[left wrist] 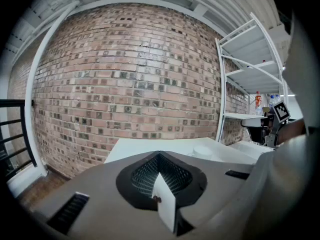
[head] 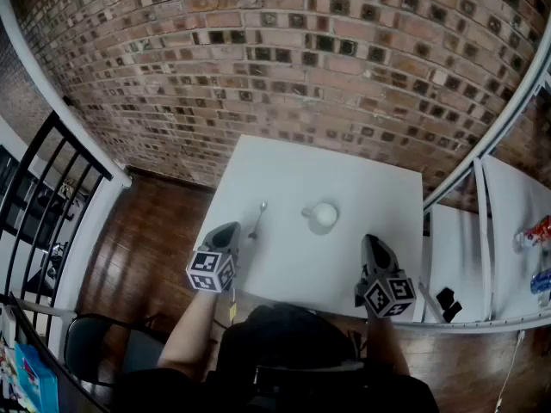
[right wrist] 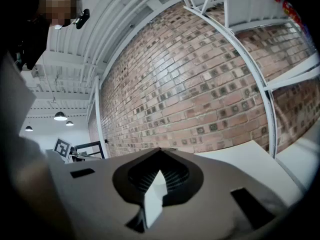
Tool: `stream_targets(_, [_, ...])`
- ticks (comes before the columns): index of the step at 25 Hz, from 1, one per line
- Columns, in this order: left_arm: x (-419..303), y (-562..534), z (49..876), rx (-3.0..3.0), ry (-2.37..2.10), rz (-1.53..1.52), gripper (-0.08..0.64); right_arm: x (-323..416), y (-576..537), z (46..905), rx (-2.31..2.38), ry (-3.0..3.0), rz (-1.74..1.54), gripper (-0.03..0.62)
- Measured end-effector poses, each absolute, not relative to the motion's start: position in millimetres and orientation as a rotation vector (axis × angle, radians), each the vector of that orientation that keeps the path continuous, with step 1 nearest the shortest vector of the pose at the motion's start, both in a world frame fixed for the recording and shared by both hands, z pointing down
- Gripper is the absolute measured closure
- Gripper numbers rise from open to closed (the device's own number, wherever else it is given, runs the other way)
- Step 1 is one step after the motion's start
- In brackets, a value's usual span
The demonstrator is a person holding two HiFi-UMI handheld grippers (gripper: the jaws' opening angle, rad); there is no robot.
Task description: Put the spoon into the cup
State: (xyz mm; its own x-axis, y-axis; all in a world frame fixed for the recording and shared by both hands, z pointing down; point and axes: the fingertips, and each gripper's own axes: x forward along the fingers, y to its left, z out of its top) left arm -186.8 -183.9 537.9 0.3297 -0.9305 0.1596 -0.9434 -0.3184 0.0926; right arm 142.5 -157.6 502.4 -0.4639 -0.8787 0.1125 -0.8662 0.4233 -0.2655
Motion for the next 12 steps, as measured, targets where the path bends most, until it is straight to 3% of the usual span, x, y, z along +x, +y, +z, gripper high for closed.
stream_targets(8, [-181, -202, 603, 2.281, -1.660, 0.283, 0.555, 144, -167, 513, -1.609, 2.613, -0.476, 0.588])
stream_targets(10, [-175, -205, 615, 2.256, -1.625, 0.318, 0.507, 143, -170, 514, -1.602, 2.610, -0.482, 0.588])
stream_targets(12, [-171, -207, 627, 2.227, -1.597, 0.354, 0.410, 141, -173, 512, -1.582, 2.623, -0.476, 0.588])
